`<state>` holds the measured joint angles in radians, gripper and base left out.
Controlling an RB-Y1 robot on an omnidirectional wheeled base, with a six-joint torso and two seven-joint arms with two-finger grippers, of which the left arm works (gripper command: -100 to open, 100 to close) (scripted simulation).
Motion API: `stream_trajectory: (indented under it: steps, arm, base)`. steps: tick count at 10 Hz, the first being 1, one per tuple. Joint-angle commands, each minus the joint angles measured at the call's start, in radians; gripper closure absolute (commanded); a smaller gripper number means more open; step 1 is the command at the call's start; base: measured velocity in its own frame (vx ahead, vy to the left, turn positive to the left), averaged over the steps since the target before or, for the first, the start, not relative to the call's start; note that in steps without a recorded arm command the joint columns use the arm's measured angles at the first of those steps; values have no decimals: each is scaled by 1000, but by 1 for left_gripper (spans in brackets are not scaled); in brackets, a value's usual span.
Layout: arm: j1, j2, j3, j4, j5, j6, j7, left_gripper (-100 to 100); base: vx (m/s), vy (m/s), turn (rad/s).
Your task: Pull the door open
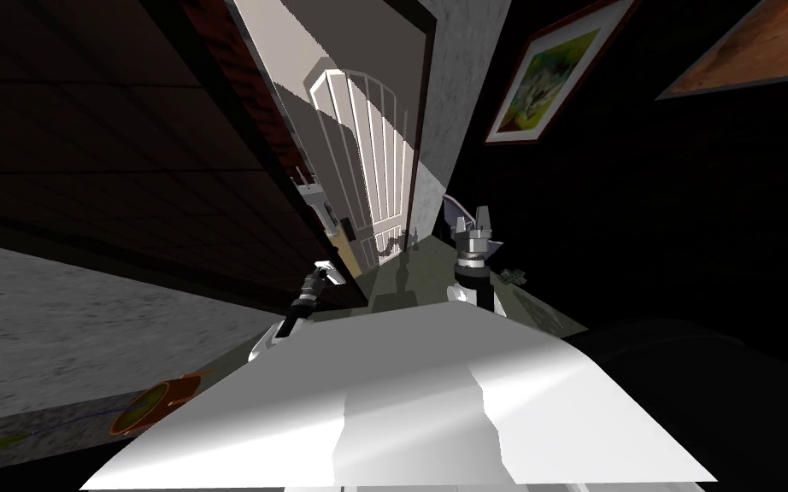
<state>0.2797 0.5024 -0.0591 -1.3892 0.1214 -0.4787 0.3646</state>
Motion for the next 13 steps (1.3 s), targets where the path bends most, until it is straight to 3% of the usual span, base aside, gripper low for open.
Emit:
stream_trajectory:
  steps: [1, 9, 11, 12, 13]
  arm:
    - [0, 0, 0, 0, 0, 0, 0, 100]
    - [67, 94, -44, 2, 3, -117, 69, 100]
    - [78, 111, -52, 1, 4, -137, 82, 100]
    - [70, 107, -46, 6, 4, -127, 76, 100]
    - [81, 119, -53, 13, 2, -148, 85, 100]
  base:
    - [-110, 41, -17]
    - [-201, 92, -152]
    - [-229, 78, -111]
    - [-102, 44, -17]
    - [-159, 50, -123]
